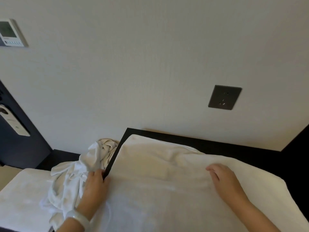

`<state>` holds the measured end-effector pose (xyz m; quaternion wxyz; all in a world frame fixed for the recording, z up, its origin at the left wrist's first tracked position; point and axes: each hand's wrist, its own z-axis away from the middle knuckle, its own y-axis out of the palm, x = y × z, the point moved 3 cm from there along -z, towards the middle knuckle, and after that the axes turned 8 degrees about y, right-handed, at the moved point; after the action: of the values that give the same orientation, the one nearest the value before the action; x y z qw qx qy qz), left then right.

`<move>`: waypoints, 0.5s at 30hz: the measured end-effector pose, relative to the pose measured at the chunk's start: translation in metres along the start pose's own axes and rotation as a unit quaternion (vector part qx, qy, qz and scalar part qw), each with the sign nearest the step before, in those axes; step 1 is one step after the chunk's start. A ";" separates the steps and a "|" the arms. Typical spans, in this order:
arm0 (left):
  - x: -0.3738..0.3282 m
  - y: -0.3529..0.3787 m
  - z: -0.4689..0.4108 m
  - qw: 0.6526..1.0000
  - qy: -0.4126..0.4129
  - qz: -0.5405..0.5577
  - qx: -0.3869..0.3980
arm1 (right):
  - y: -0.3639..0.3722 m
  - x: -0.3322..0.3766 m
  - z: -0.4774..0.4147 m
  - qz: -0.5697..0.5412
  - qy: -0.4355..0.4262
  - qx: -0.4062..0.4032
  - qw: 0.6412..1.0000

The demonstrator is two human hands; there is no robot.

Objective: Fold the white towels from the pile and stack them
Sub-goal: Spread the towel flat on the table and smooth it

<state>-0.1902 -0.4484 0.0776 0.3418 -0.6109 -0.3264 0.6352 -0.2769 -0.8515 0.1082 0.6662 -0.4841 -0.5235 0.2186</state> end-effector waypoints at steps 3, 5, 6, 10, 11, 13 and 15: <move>-0.004 -0.008 -0.030 0.981 -0.087 0.152 0.081 | 0.000 0.019 -0.050 -0.041 -0.014 0.019 0.999; -0.003 -0.009 -0.042 0.929 -0.135 0.297 0.175 | 0.010 0.025 -0.080 -0.012 0.004 0.072 0.997; -0.004 -0.009 -0.046 0.897 -0.144 0.354 0.222 | 0.014 0.026 -0.095 0.020 0.015 0.100 0.995; -0.009 -0.007 -0.059 0.830 -0.121 0.474 0.269 | 0.021 0.031 -0.127 0.129 0.022 0.189 0.973; -0.010 -0.005 -0.064 0.825 -0.115 0.482 0.270 | 0.022 0.032 -0.131 0.143 0.026 0.220 0.965; -0.009 0.000 -0.071 0.808 -0.125 0.495 0.294 | 0.025 0.035 -0.131 0.207 0.015 0.285 0.936; -0.011 0.000 -0.075 0.801 -0.147 0.494 0.303 | 0.021 0.034 -0.135 0.236 -0.002 0.294 0.926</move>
<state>-0.1147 -0.4577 0.0808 0.0967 -0.4536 0.1826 0.8669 -0.1378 -0.8709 0.1083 0.7071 -0.3756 -0.3075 0.5142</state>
